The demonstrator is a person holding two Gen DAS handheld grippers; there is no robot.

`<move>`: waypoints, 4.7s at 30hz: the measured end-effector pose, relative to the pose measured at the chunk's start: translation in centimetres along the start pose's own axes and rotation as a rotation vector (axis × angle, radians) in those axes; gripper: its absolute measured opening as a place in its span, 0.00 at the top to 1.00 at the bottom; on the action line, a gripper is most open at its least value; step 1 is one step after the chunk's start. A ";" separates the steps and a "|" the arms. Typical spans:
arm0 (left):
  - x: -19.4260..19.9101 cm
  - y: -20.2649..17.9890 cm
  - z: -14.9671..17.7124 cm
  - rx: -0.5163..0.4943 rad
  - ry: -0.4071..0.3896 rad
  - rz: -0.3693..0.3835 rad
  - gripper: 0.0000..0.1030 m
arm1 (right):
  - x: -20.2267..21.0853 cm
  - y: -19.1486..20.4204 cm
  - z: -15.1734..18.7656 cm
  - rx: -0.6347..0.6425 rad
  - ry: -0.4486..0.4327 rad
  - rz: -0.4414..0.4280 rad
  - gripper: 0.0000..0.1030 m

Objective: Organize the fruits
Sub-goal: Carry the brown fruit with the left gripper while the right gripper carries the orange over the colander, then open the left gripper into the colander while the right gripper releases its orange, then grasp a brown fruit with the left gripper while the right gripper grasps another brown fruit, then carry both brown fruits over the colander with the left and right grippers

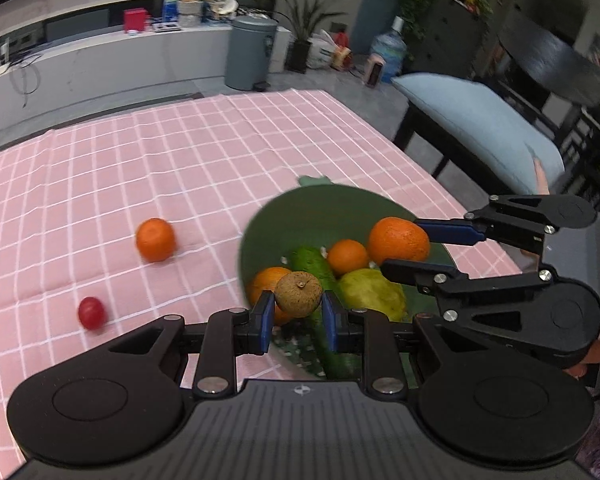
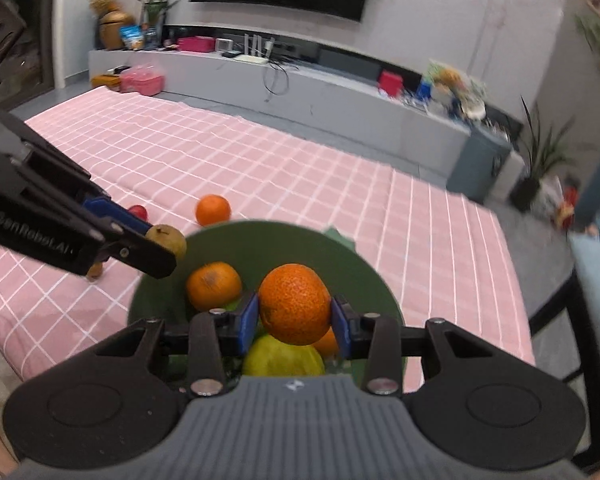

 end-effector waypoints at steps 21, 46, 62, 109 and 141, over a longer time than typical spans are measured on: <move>-3.2 -1.0 1.7 -0.028 0.144 -0.040 0.73 | -3.1 1.7 4.1 -0.288 0.279 -0.218 0.65; -0.2 -0.9 1.0 0.039 0.058 0.020 0.42 | -1.8 2.2 2.9 -0.216 0.251 -0.130 0.46; 5.5 2.8 0.7 0.033 -0.057 -0.051 0.42 | 0.3 5.8 -2.2 -0.032 -0.010 -0.097 0.41; -0.1 11.7 8.9 0.096 0.111 -0.077 0.64 | -14.7 14.9 -3.4 0.417 0.321 -0.326 0.73; 5.1 7.6 3.1 0.054 -0.007 -0.182 0.74 | -4.6 10.6 -6.5 0.158 0.049 -0.244 0.79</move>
Point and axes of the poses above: each gripper's, at about its wrist camera, not at the fingertips, and x roughly against the way its jaws point, y to its left, z to its underside, the point moved 10 cm from there along -x, roughly the way its jaws point, and after that the axes turned 1 degree about -y, right-handed, at the moved point
